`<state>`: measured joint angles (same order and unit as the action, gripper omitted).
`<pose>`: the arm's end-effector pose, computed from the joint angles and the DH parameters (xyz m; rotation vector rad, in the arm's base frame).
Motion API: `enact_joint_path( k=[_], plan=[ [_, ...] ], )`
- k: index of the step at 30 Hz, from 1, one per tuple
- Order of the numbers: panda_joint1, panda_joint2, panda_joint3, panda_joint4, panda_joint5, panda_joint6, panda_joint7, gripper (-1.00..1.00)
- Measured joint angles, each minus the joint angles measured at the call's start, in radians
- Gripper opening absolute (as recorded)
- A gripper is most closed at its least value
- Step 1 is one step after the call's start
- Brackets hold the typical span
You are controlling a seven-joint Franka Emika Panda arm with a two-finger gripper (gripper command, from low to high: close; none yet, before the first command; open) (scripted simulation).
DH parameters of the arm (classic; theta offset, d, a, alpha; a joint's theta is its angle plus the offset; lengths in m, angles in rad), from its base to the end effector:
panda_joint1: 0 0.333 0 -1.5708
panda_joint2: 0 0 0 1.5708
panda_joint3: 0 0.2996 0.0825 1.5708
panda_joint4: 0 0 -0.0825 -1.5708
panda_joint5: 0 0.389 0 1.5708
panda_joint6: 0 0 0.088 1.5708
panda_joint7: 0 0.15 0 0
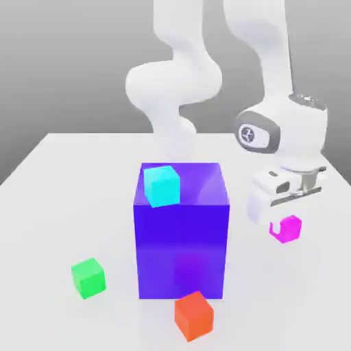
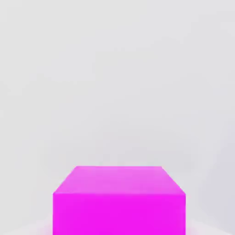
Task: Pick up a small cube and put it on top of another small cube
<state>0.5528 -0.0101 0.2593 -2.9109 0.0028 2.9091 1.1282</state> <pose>0.2355 0.2474 0.1259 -3.0963 0.4978 -0.0096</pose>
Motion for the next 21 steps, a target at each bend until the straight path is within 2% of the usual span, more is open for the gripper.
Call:
enact_joint_path(
  k=[7,21],
  plan=[
    [-0.102,-0.049,-0.053,0.078,-0.061,0.004,0.051,-1.00],
    [-0.352,-0.094,-0.146,0.246,-0.274,0.009,0.260,-1.00]
  ],
)
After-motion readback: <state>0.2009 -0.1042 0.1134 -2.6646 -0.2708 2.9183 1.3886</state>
